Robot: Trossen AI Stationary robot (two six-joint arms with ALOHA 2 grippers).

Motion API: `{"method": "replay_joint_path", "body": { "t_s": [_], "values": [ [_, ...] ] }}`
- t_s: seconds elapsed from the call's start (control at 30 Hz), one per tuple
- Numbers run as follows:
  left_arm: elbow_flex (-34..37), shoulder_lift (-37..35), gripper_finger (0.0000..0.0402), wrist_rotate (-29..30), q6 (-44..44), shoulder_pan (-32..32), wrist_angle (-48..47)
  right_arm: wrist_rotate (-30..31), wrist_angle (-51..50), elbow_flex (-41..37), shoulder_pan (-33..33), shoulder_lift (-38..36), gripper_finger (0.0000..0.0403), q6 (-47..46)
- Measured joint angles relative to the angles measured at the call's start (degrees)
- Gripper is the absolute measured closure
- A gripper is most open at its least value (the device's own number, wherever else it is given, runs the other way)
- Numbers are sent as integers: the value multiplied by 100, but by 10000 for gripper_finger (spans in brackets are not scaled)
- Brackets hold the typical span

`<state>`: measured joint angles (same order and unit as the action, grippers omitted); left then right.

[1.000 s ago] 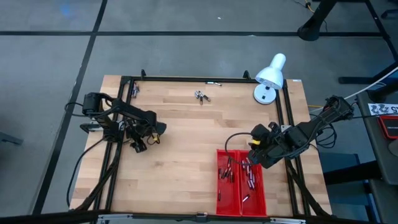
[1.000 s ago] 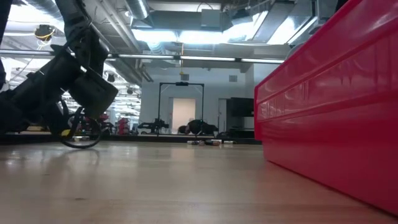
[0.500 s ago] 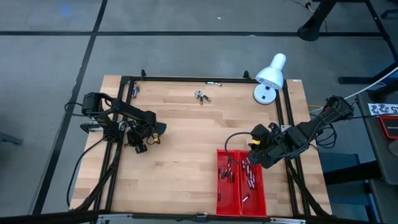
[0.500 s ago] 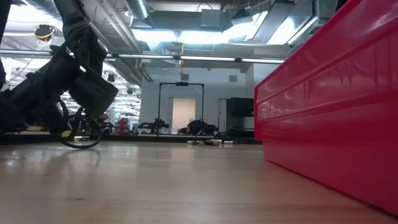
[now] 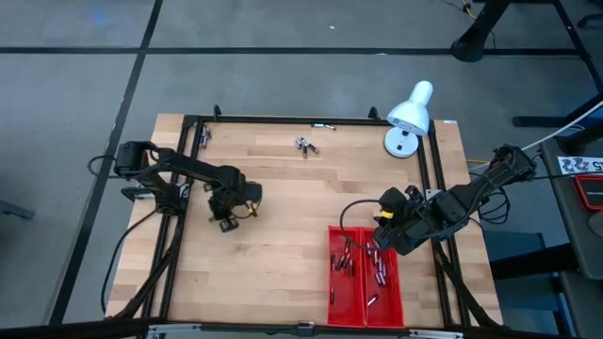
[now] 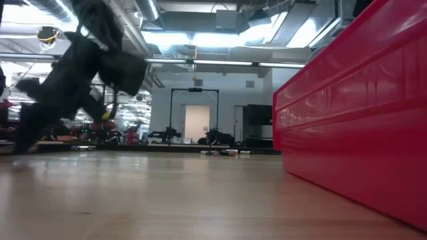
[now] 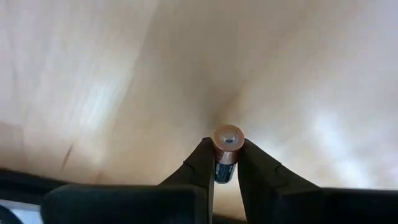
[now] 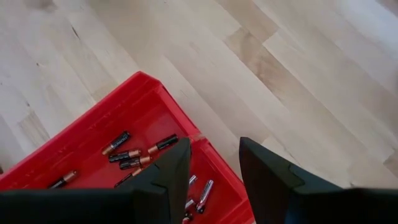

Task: Sort batteries
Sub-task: Put the black battery into the left red bin

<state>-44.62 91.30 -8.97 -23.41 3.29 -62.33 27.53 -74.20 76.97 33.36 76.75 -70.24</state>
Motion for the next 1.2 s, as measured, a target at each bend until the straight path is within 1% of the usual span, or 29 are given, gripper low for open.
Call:
{"method": "replay_joint_path", "body": {
  "t_s": [0.1,0.2,0.3,0.4,0.47,0.53,0.6,0.7,0.8,0.97,1.07,1.13,1.2],
  "values": [
    [-343,-276,360,-12,-211,-123,113,44,8,0,0,0,265,0],
    [-648,-635,363,-34,-582,-260,740,93,14,0,0,0,265,2],
    [-787,-1032,363,-61,-1074,-464,2211,203,19,0,0,0,265,0],
    [-801,-1254,358,13,-1508,-724,4405,287,27,0,-2,0,265,-13],
    [-806,-1261,358,285,-1745,-866,5717,347,59,0,-2,0,265,-62],
    [-804,-1186,362,672,-1947,-1006,6753,436,78,0,-2,0,265,-151],
    [-808,-1034,364,949,-1977,-1115,7557,561,89,0,-2,0,265,-241],
    [-820,-659,361,1073,-2049,-1229,8285,659,84,0,-2,0,265,-330],
    [-1124,-128,356,1051,-2167,-1303,8270,693,64,0,-2,0,265,-332],
    [-2040,869,360,716,-1990,-1442,8199,688,62,0,-2,0,265,-337],
    [-2651,1344,358,673,-1720,-1477,7630,659,60,0,-2,0,265,-328],
    [-2986,1607,353,650,-1601,-1476,6972,638,58,0,-2,0,265,-328],
    [-3232,1817,347,554,-1477,-1468,6630,634,61,0,-2,0,265,-326]
  ]
}}
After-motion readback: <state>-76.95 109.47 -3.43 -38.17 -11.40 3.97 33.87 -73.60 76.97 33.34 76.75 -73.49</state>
